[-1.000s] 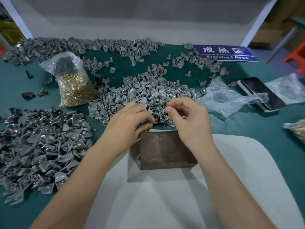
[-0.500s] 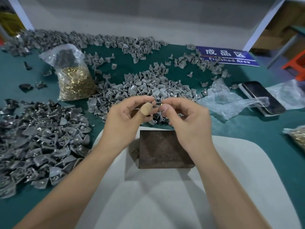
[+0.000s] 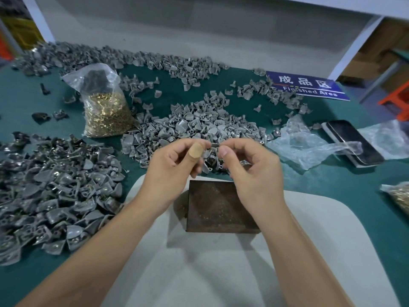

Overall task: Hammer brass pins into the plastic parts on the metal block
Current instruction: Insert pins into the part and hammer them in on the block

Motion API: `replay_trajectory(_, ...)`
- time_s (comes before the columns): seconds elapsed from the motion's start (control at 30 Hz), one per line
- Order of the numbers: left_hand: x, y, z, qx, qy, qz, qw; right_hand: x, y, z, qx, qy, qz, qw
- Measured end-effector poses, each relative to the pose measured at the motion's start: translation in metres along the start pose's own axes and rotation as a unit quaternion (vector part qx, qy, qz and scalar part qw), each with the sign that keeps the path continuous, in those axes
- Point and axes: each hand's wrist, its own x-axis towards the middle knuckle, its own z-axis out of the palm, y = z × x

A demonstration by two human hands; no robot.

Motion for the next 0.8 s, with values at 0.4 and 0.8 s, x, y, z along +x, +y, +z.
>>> replay_trajectory(0.4,-0.0025,0.0,0.0018,0.053,-0.013,0.058,0.997,0.0028,-0.0012,-0.0021,-0.018,-0.002,-0.046,0.999)
replay_trajectory(0.8,-0.0057,0.0019,0.0037,0.041,-0.013,0.063,0.997,0.0021,0.0005,-0.0035,-0.058,-0.019,-0.065,0.996)
